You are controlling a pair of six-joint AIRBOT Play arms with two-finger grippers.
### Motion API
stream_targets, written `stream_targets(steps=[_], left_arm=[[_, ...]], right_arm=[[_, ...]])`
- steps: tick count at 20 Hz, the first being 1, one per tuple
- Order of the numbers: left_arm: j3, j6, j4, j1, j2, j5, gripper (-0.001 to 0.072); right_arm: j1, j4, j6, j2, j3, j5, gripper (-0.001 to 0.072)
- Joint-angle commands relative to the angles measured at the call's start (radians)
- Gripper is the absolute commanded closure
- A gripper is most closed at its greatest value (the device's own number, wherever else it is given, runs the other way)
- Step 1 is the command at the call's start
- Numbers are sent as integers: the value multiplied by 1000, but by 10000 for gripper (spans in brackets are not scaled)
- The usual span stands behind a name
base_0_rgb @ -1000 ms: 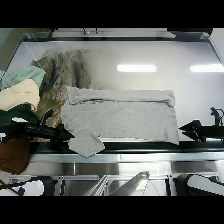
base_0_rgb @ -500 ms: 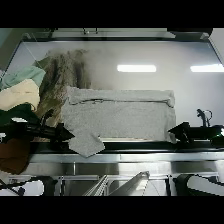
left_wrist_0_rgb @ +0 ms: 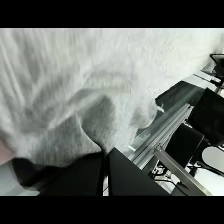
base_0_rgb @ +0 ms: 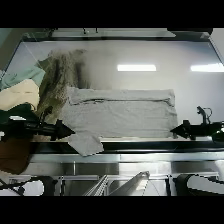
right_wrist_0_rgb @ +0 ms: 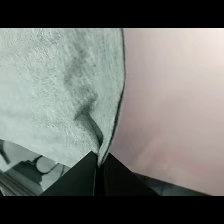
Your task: Fold the shirts.
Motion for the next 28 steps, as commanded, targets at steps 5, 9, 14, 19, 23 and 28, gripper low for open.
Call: stream_targets(steps=[5, 9, 14, 19, 23, 28], left_arm=[[297, -43, -123, -7, 0, 16, 681], [533, -63, -124, -55, -68, 87, 681], [813, -90, -85, -129, -318, 88, 681], [1012, -172, 60, -171, -514, 1, 681], [1089, -175, 61, -185, -591, -29, 691], [1287, -303, 225, -148, -590, -212, 419]], right_arm=[[60, 110, 47, -15, 217, 68, 696], [93, 212, 37, -113, 377, -29, 696], [217, 356, -60, -274, 525, -176, 696], [268, 293, -56, -414, 599, -220, 696], [268, 183, -44, -415, 601, -256, 695], [225, 89, -5, -367, 728, -150, 19]])
